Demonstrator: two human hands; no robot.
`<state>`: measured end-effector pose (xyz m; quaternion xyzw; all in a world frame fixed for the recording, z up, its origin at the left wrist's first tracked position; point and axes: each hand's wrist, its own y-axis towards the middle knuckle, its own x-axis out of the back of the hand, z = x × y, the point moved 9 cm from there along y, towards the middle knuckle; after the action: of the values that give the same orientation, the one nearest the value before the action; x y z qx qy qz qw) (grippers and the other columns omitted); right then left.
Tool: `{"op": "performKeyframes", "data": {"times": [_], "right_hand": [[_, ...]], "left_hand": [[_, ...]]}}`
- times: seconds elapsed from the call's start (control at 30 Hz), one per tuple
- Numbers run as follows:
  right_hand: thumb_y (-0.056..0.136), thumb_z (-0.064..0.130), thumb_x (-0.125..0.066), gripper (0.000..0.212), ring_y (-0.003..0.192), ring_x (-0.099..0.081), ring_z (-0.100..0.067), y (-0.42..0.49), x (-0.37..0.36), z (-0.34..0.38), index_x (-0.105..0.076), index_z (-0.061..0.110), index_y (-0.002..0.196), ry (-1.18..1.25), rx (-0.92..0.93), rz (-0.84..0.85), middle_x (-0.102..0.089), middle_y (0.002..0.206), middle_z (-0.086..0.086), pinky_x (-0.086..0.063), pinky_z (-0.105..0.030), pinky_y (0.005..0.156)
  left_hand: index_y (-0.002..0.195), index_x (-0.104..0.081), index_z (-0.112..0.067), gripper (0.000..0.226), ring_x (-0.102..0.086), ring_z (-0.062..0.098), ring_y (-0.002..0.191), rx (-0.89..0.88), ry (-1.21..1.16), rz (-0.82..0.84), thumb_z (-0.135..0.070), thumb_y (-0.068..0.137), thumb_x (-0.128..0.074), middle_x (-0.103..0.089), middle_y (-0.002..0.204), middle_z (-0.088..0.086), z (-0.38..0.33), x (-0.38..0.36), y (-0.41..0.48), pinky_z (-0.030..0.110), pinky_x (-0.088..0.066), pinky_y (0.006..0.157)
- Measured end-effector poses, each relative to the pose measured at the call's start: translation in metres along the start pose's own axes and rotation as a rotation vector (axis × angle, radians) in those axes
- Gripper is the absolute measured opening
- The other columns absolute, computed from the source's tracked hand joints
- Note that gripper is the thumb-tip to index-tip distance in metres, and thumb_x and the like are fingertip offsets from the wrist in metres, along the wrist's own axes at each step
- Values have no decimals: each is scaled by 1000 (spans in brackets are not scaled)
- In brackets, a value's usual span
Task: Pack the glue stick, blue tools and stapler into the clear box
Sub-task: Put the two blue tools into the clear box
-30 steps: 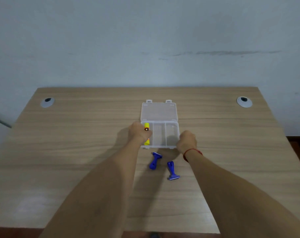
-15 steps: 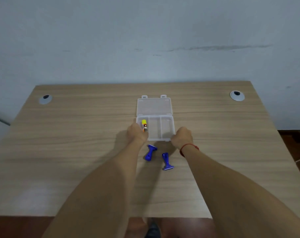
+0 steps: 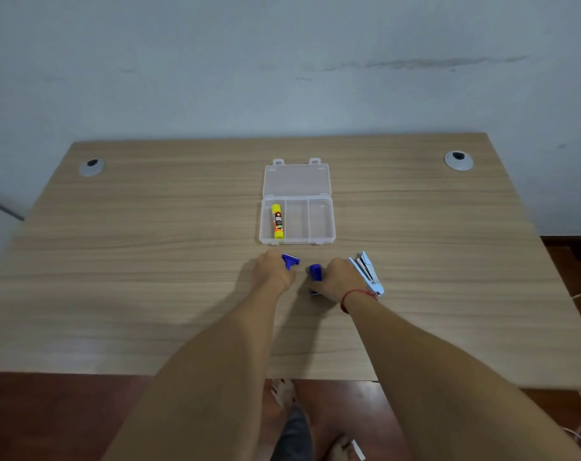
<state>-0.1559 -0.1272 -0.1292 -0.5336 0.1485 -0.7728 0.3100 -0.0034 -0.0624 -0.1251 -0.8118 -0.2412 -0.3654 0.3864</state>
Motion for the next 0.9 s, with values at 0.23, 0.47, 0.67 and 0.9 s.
{"op": "performKeyframes", "data": {"times": [0.23,0.47,0.67,0.9], "right_hand": [[78,24,-67,31,70,-52,-28,11,14,10,-45,12,59,188,-21,-48,-50,66,-5,-35,-26,52],[67,20,-76,31,75,-63,-28,49,54,36,-72,0,90,410,-73,-103,-66,81,-11,-48,-30,62],[72,22,-75,21,70,-54,-24,82,55,53,-63,9,84,405,-83,-92,-59,80,-8,-39,-24,52],[70,34,-79,47,76,-61,-22,95,46,53,-68,4,105,411,-121,-89,-65,88,-8,-49,-28,59]], "left_hand": [[59,-55,-20,23,-60,24,81,-48,-222,-4,-13,76,-68,-63,82,2,-18,19,6,27,-48,71],[93,-73,-7,22,-70,31,97,16,-292,-58,-15,73,-69,-72,103,13,-52,50,58,31,-53,77],[96,-72,-4,25,-67,25,82,-2,-244,24,-15,74,-74,-73,98,10,-75,41,96,28,-50,60],[104,-63,-4,28,-63,25,82,44,-172,67,-11,78,-69,-69,104,12,-72,30,112,25,-40,49]]}}
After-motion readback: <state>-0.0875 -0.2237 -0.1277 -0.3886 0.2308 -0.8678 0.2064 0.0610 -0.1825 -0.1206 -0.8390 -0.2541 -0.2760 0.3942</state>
